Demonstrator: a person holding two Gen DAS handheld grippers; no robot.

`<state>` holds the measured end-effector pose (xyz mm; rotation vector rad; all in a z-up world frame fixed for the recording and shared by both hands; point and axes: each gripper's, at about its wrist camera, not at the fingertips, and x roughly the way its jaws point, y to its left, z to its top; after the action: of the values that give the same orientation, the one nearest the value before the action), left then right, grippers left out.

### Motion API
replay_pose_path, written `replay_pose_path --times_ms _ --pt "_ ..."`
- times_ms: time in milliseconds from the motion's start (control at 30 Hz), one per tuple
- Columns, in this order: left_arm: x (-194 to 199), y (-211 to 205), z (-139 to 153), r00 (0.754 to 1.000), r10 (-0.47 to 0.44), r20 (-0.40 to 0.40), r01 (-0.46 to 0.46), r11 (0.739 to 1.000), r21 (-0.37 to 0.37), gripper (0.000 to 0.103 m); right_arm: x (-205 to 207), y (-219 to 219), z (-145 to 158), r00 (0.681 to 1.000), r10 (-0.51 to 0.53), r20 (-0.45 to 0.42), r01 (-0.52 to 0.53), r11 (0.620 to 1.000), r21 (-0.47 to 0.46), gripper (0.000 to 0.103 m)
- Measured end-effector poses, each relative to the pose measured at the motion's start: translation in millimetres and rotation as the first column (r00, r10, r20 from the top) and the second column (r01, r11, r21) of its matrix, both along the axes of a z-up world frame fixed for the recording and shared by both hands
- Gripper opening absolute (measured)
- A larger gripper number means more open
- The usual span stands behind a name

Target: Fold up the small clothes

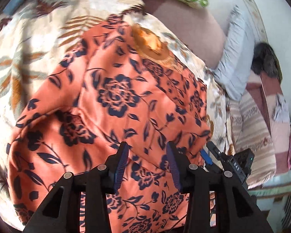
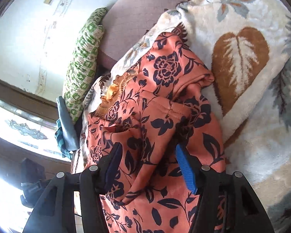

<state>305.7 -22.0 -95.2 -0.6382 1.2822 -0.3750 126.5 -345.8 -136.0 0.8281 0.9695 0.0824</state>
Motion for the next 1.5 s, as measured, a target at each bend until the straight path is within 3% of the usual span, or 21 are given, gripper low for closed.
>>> replay_pose_path --times_ms 167,200,267,300,367,433,500,600,667,733,833,900,1000,1100,1200,1267,1300,1400,1500 --pt "9 29 -36 0.991 0.109 -0.073 -0.114 0.992 -0.062 0.040 18 -5 -23 0.995 -0.092 -0.049 0.095 0.994 0.063 0.059" --pt "17 27 -44 0.987 0.140 -0.074 -0.145 0.987 -0.064 0.038 23 -5 -27 0.994 -0.098 -0.055 0.102 0.991 0.083 0.054" --pt "30 30 -48 0.977 0.204 -0.058 -0.207 0.977 -0.054 0.014 39 -4 -28 0.994 -0.087 -0.071 0.095 0.989 0.110 0.013" --pt "35 35 -47 0.971 0.235 -0.049 -0.238 0.970 -0.050 0.005 51 -3 -20 0.996 -0.071 -0.059 0.078 0.990 0.118 0.005" --pt "39 48 -39 0.949 0.316 0.003 -0.316 0.948 -0.047 0.005 66 -5 20 0.995 -0.077 0.065 0.068 0.990 0.122 0.005" --pt "37 67 -30 0.924 0.378 0.062 -0.377 0.926 -0.019 0.005 70 -13 67 0.968 -0.100 0.230 0.074 0.990 0.120 0.004" --pt "33 84 -32 0.915 0.400 0.053 -0.398 0.916 -0.045 0.005 72 -26 88 0.946 -0.132 0.295 0.110 0.990 0.089 0.004" --pt "15 102 -31 0.922 0.387 0.021 -0.382 0.916 -0.122 0.005 73 -39 60 0.969 -0.160 0.186 0.156 0.987 0.039 0.005" --pt "3 101 -26 0.942 0.336 0.028 -0.327 0.932 -0.158 0.006 63 -42 26 0.982 -0.170 0.086 0.168 0.985 0.030 0.006" --pt "-9 91 -23 0.967 0.254 0.028 -0.243 0.949 -0.202 0.024 46 -44 -3 0.983 -0.183 0.026 0.182 0.982 0.043 0.008" --pt "-26 65 -27 0.987 0.157 0.023 -0.151 0.974 -0.166 0.054 32 -43 -27 0.981 -0.191 -0.016 0.191 0.979 0.068 0.009" --pt "-24 53 -34 0.991 0.136 0.013 -0.132 0.981 -0.145 0.054 30 -44 -32 0.981 -0.190 -0.028 0.191 0.979 0.073 0.009" --pt "-10 42 -54 0.987 0.144 -0.066 -0.152 0.977 -0.147 0.054 30 -42 -29 0.984 -0.179 -0.021 0.181 0.981 0.077 0.009" --pt "2 31 -73 0.979 0.140 -0.147 -0.163 0.974 -0.158 0.054 31 -38 -22 0.987 -0.161 -0.011 0.161 0.983 0.084 0.010" --pt "15 27 -77 0.977 0.180 -0.118 -0.199 0.964 -0.178 0.052 34 -34 -18 0.990 -0.142 -0.006 0.142 0.987 0.080 0.011" --pt "21 27 -76 0.976 0.196 -0.091 -0.211 0.959 -0.190 0.036 36 -33 -19 0.990 -0.140 -0.008 0.140 0.987 0.076 0.011" --pt "25 27 -75 0.976 0.203 -0.080 -0.215 0.956 -0.201 0.007 37 -32 -21 0.990 -0.139 -0.009 0.139 0.987 0.078 0.011" --pt "33 33 -67 0.969 0.247 -0.027 -0.247 0.948 -0.200 0.005 43 -28 -17 0.993 -0.121 0.005 0.120 0.991 0.063 0.008" --pt "41 52 -36 0.945 0.323 0.055 -0.304 0.927 -0.221 0.005 62 -24 -1 0.993 -0.112 0.029 0.109 0.991 0.083 0.006"
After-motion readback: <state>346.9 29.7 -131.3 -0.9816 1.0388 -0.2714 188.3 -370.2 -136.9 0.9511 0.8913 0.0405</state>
